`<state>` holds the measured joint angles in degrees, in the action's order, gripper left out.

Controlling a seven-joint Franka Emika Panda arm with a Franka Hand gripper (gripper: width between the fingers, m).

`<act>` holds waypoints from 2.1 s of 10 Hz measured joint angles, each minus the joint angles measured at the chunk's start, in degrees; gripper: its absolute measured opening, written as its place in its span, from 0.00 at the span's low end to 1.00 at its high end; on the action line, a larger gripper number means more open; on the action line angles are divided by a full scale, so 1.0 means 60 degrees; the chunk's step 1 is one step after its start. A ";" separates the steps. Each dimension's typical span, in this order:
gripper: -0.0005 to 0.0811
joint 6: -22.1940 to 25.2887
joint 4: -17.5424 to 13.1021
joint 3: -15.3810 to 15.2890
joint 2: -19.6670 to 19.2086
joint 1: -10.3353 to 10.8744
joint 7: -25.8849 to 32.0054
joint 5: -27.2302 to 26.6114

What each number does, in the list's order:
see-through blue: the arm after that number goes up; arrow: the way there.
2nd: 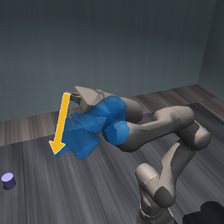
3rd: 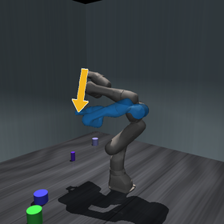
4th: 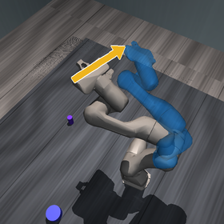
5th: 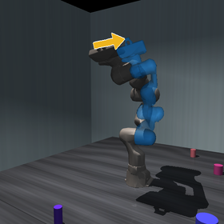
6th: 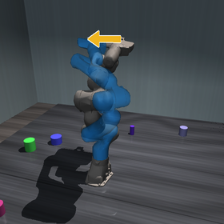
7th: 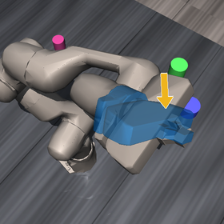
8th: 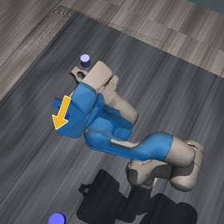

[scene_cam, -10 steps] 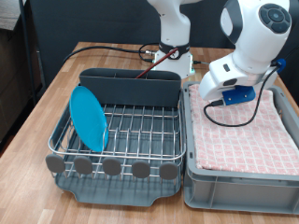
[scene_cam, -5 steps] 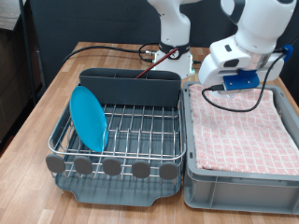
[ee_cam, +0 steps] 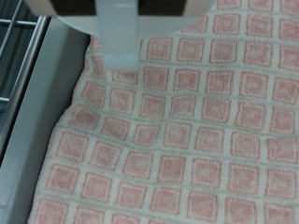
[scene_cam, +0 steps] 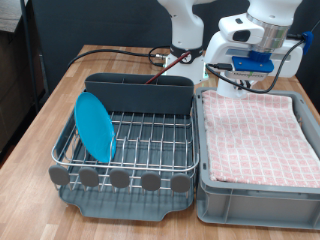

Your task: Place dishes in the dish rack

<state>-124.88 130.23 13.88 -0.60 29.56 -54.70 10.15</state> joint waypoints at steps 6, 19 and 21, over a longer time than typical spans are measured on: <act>0.09 -0.1460 -0.0568 0.0642 -0.0248 -0.0205 -0.0899 0.0859; 0.09 -0.2938 -0.1316 0.1251 -0.1245 -0.0285 -0.2929 0.2157; 0.09 -0.2992 -0.1515 0.1333 -0.1347 -0.0314 -0.2606 0.2102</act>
<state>-142.83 121.14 21.88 -8.68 27.68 -70.33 22.76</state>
